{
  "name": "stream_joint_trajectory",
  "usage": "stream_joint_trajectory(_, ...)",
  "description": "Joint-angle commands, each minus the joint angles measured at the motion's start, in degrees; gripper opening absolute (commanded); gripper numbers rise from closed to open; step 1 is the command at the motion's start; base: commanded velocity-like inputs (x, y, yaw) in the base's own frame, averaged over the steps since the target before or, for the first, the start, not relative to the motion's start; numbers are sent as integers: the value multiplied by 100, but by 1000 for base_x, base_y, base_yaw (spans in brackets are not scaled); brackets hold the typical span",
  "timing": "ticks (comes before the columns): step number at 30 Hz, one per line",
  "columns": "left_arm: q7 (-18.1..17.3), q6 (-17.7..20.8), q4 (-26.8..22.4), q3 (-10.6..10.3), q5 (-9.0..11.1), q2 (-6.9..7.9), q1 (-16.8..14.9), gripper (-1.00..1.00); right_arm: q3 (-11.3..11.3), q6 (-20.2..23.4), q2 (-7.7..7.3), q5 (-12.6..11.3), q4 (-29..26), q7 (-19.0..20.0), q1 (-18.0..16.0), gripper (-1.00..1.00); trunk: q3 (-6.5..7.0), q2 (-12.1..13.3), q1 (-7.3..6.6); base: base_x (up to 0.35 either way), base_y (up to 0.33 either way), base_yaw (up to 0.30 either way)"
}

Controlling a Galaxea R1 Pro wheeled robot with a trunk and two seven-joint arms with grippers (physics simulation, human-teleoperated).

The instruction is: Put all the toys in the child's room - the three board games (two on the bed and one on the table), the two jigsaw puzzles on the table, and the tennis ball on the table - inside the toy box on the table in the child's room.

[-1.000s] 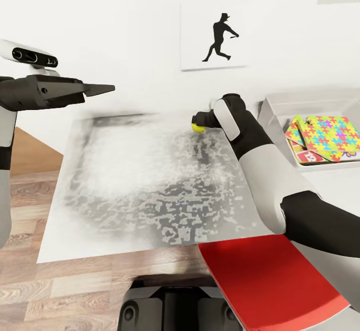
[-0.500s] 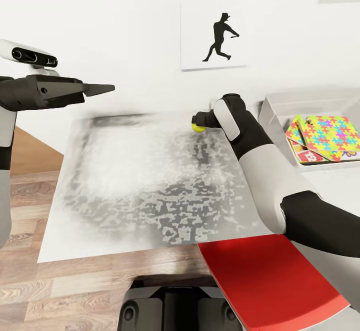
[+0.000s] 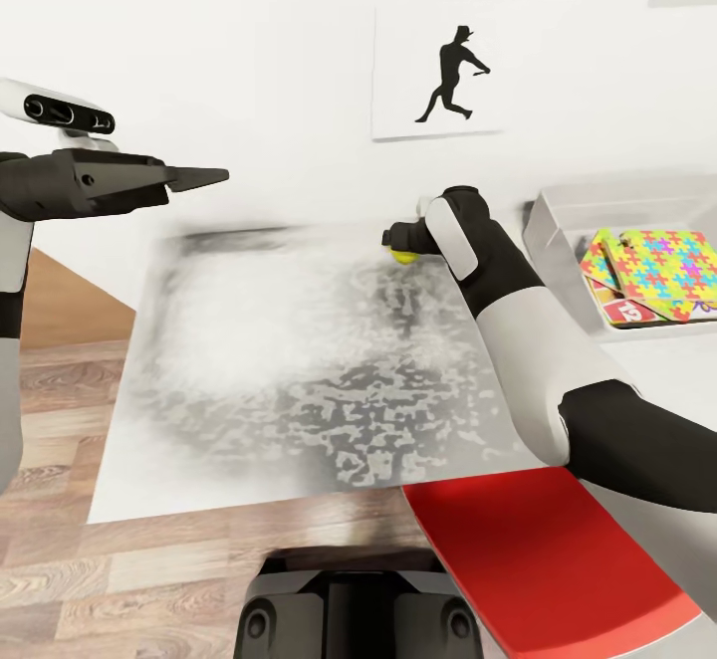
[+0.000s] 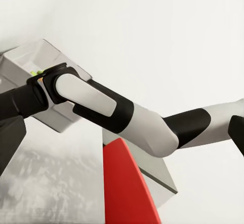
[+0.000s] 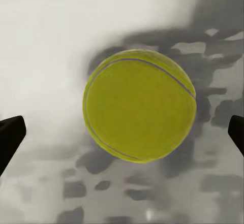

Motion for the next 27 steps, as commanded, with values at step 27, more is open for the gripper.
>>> stream_joint_trajectory(27,-20,61,2,-10,9,1,-6,100,20,11,0,-55,-14,-55,-9,100,-20,-9,3,0,13,0)
